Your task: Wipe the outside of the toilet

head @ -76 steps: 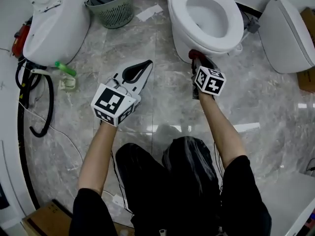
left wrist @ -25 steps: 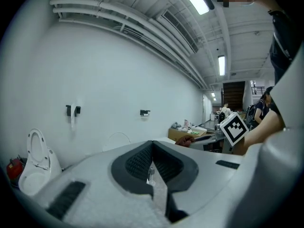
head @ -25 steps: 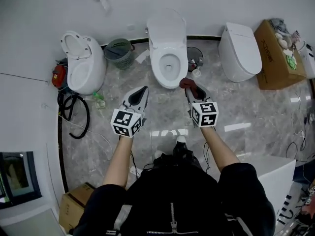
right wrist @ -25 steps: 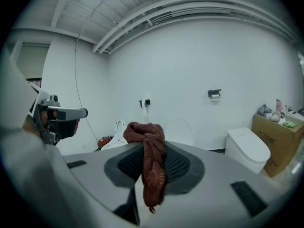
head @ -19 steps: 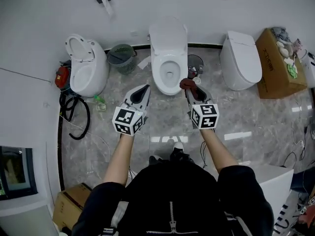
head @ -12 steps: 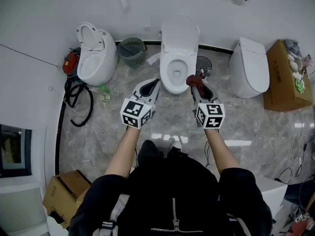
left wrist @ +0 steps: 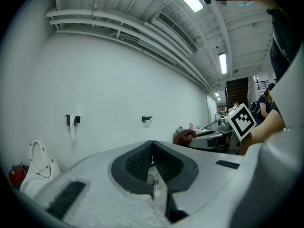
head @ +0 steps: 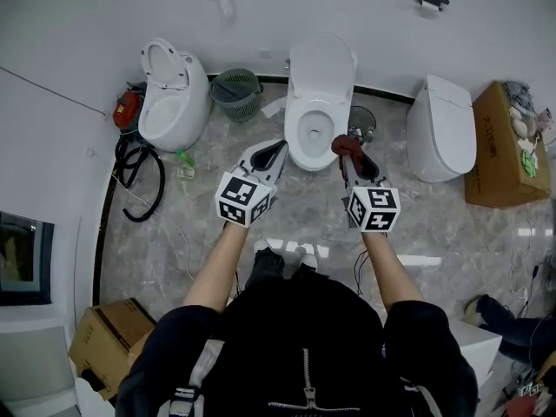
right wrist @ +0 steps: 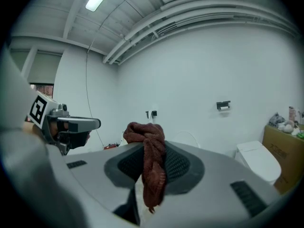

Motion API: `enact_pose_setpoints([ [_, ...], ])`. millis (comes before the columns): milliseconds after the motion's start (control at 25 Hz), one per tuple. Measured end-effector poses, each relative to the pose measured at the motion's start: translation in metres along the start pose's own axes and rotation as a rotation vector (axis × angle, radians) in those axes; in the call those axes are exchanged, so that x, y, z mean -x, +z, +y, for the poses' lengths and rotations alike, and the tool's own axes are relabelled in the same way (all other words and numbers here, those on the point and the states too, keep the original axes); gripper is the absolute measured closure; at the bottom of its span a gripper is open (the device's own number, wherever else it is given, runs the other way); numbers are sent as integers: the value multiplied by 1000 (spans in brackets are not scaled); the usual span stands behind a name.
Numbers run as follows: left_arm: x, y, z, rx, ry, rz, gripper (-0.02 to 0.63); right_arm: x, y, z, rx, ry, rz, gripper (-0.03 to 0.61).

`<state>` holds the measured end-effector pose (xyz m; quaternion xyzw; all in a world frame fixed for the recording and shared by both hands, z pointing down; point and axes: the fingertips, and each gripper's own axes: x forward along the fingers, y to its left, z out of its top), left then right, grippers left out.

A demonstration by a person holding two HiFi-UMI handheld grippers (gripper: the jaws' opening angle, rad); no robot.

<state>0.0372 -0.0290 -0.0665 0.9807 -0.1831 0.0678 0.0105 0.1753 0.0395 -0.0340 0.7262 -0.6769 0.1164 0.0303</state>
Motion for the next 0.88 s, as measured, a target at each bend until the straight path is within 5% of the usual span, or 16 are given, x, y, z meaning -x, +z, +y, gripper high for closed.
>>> enact_pose_setpoints([
  [880,-9,-7,7,17,-14,2,612,-12,0,7,1,16,-6,482],
])
